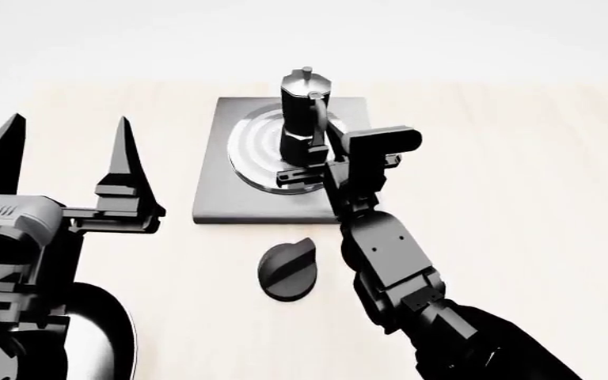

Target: Turn on the stove and put the moka pot on it.

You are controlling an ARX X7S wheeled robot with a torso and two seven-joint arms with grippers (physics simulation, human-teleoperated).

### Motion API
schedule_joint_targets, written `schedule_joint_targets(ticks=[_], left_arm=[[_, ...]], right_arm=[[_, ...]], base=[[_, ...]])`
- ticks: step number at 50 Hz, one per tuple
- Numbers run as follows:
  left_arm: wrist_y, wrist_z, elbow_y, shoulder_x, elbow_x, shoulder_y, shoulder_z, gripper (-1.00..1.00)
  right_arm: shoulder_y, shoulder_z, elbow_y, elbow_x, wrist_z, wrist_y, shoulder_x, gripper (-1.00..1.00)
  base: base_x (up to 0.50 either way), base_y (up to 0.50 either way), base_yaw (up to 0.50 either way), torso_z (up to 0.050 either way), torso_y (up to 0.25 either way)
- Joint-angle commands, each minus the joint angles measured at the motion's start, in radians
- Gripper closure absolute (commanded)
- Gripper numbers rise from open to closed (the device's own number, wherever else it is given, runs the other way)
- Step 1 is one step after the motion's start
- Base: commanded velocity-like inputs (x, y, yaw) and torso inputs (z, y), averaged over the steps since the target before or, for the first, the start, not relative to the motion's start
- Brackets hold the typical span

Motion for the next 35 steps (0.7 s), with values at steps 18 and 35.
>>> schedule_joint_targets(ticks=[18, 35], left_arm=[[0.012, 0.007, -0.008, 0.004, 0.003, 0.009, -0.003, -1.00], [0.009, 0.005, -0.008, 0.008, 0.005, 0.010, 0.000, -1.00]], right_arm=[[0.019, 0.003, 0.025, -0.019, -0.004, 0.017, -0.019, -1.00], [0.012, -0.021, -0.029, -0.009, 0.008, 0.032, 0.002, -1.00]], base=[[0.00, 0.00, 0.00, 0.000, 0.000], [0.00, 0.00, 0.00, 0.000, 0.000]])
